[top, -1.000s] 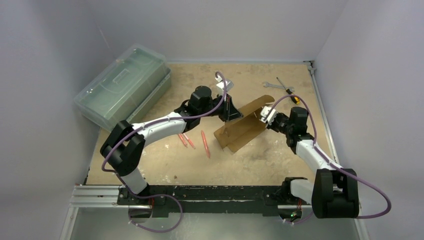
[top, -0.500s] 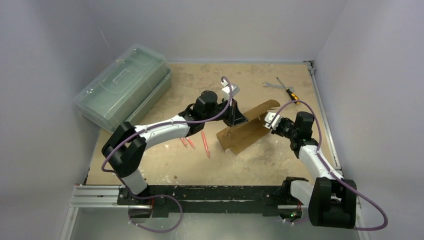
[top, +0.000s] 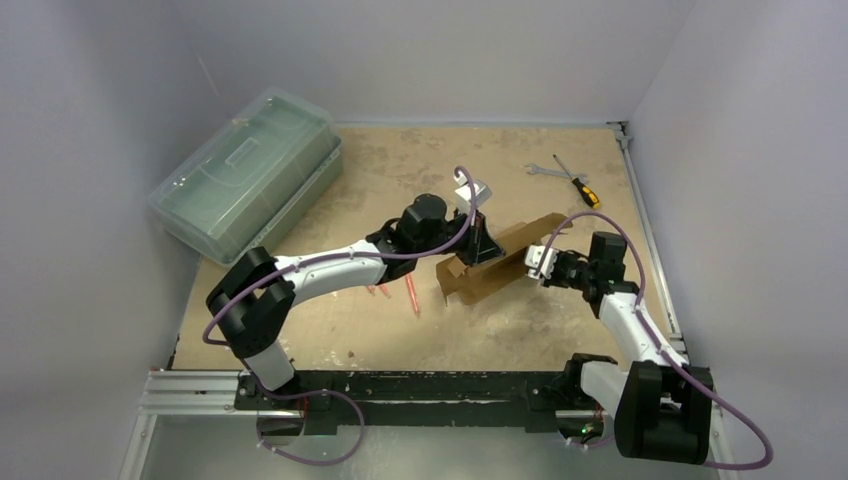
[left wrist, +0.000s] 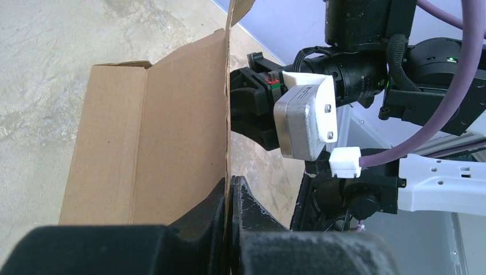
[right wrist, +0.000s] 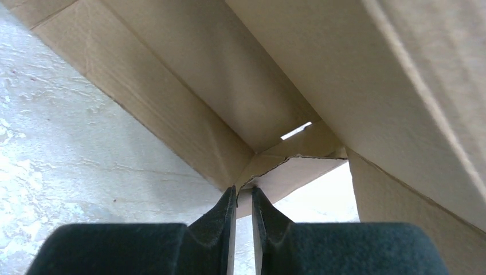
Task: Fold the paper box
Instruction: Fold the paper box at the center of the board.
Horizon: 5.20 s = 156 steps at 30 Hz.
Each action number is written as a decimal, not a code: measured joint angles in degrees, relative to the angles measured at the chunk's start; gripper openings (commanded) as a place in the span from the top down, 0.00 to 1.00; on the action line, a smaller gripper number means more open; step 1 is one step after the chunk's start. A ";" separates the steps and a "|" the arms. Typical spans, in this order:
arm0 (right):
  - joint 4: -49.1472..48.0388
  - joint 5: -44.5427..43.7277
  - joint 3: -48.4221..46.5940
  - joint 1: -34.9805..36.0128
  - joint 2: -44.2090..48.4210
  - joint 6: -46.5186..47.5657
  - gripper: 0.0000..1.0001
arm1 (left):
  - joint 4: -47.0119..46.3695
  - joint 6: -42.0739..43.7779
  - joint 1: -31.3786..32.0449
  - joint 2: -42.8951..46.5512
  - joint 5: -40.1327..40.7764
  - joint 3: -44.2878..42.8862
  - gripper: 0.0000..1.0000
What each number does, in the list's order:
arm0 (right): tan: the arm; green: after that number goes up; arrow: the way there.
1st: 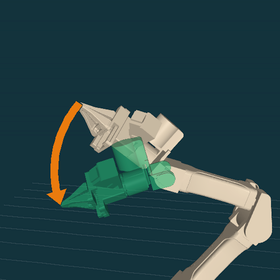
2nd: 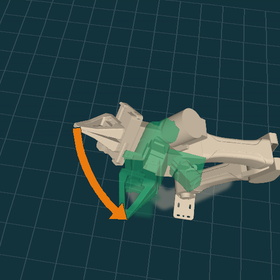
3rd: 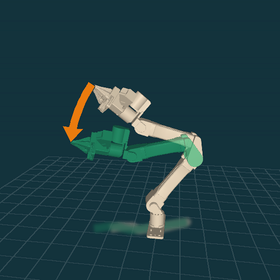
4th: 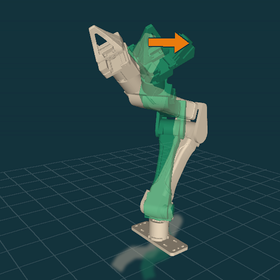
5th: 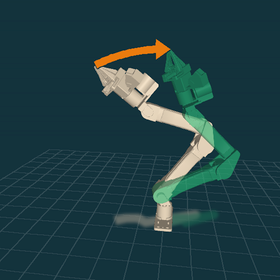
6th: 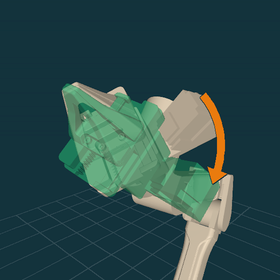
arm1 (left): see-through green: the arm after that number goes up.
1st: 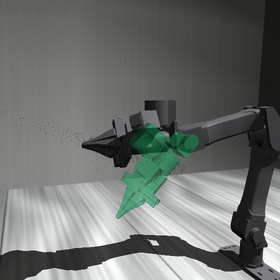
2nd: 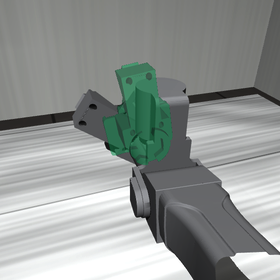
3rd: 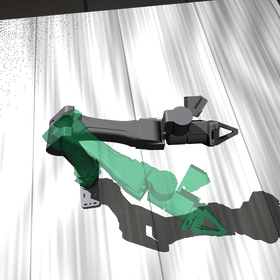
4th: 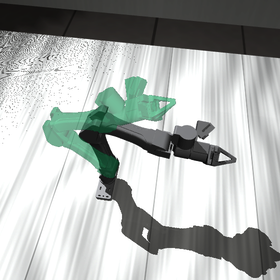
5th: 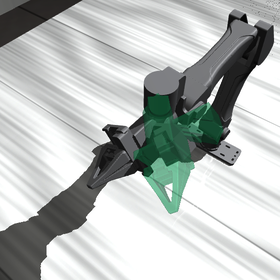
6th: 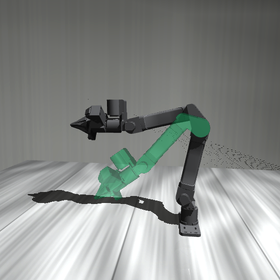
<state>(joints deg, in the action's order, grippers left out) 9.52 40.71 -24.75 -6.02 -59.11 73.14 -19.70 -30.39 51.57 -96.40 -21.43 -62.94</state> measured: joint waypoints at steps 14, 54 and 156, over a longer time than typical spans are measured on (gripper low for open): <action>6.64 0.39 -0.11 0.00 -1.55 2.29 0.77 | -0.31 0.11 1.11 0.09 2.38 0.42 1.00; 29.92 16.46 -18.18 -18.32 -9.25 2.34 0.42 | 2.93 3.65 2.14 1.79 8.68 2.69 1.00; 15.63 -27.41 -56.35 26.34 -21.90 -37.64 1.00 | -9.07 15.19 -1.99 26.25 15.72 28.70 0.25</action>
<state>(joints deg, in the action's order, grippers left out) 25.15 13.30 -81.10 20.32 -81.01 35.51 -28.77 -15.20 49.58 -70.15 -5.72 -34.24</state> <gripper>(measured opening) 0.008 0.758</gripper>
